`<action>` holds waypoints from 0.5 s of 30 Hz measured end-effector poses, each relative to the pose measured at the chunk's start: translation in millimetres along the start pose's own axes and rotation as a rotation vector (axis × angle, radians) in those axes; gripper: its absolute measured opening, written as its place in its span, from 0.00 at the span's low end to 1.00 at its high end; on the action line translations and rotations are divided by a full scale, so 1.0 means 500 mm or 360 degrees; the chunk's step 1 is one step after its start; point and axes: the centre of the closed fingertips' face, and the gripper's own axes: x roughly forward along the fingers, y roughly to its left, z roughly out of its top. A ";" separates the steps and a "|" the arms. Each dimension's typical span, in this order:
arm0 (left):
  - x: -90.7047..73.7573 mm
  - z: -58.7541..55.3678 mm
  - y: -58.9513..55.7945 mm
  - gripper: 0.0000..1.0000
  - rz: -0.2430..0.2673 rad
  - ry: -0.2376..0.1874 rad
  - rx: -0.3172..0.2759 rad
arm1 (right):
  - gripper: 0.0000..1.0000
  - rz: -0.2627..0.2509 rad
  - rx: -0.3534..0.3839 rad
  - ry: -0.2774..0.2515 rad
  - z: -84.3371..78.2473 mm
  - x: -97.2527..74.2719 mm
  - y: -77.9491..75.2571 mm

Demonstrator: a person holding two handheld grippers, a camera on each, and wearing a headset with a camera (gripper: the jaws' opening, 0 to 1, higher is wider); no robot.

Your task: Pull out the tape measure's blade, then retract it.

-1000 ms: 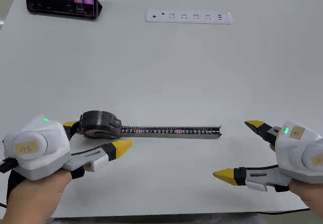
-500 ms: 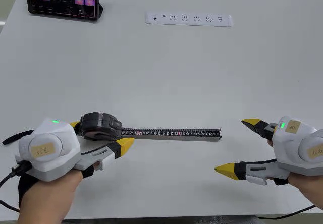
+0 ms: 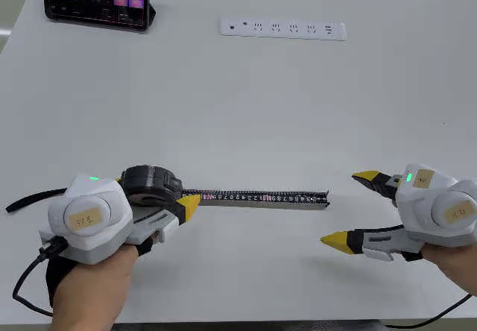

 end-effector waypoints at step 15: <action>0.011 -0.003 0.020 0.68 0.0117 -0.0007 -0.0046 | 0.67 -0.0013 -0.0002 -0.0005 0.000 0.005 -0.003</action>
